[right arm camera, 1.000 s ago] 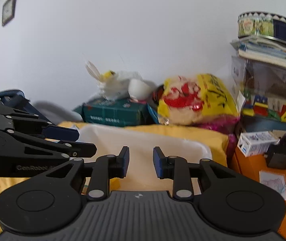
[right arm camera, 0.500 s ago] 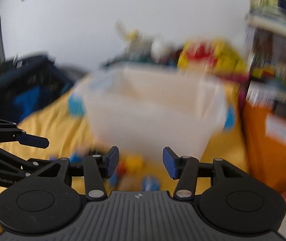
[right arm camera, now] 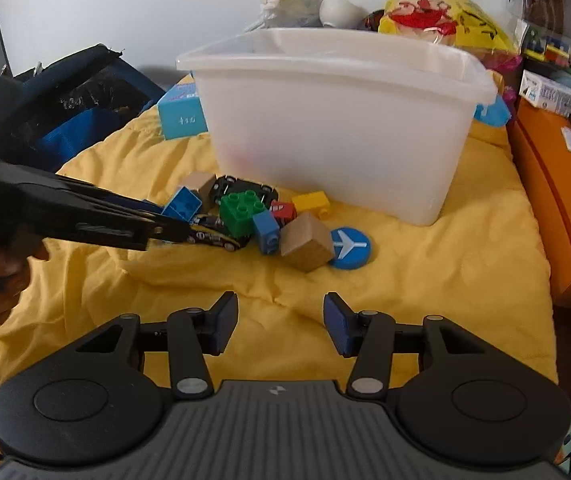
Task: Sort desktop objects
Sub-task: 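Grasp blue brick with left tool while right tool grasps small green brick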
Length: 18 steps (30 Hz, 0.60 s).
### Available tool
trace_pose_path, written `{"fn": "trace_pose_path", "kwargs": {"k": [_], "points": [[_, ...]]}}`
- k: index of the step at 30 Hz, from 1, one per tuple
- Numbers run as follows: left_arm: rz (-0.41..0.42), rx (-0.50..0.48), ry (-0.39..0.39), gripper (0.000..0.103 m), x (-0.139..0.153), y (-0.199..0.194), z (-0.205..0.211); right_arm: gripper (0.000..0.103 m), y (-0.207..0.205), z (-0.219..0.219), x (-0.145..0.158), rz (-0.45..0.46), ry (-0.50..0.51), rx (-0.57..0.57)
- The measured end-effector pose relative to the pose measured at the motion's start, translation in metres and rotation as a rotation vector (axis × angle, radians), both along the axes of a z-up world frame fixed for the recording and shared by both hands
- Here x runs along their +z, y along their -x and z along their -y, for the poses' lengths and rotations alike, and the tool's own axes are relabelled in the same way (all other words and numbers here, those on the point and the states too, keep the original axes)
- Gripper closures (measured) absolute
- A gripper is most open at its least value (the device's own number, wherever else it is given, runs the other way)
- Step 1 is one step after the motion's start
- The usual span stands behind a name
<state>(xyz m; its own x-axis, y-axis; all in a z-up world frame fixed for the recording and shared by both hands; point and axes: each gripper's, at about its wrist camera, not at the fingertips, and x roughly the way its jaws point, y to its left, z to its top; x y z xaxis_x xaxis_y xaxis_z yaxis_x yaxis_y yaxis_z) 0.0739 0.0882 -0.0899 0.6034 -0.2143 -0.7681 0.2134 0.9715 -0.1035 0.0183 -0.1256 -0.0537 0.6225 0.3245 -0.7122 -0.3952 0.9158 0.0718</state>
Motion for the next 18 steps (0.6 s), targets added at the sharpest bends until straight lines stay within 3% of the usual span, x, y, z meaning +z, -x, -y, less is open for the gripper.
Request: {"fn": "trace_pose_path", "kwargs": {"k": [2, 5, 9, 16, 17, 18], "points": [[0.0, -0.004, 0.013, 0.068, 0.001, 0.002, -0.002, 0.052, -0.002, -0.003, 0.002, 0.01, 0.001, 0.004], [0.011, -0.033, -0.037, 0.068, 0.009, 0.017, -0.002, 0.052, -0.009, -0.013, 0.008, 0.054, 0.011, 0.042], [0.034, -0.135, -0.195, 0.068, 0.014, 0.052, 0.009, 0.051, -0.03, -0.034, 0.01, 0.098, 0.023, 0.128], [0.062, -0.244, -0.362, 0.067, 0.004, 0.093, 0.031, 0.052, -0.08, -0.061, -0.01, 0.02, 0.06, 0.196], [0.064, -0.25, -0.378, 0.067, 0.002, 0.094, 0.033, 0.054, -0.084, -0.063, -0.013, 0.0, 0.058, 0.217], [0.065, -0.254, -0.392, 0.066, 0.0, 0.096, 0.035, 0.064, -0.085, -0.065, -0.015, -0.019, 0.075, 0.228]]}}
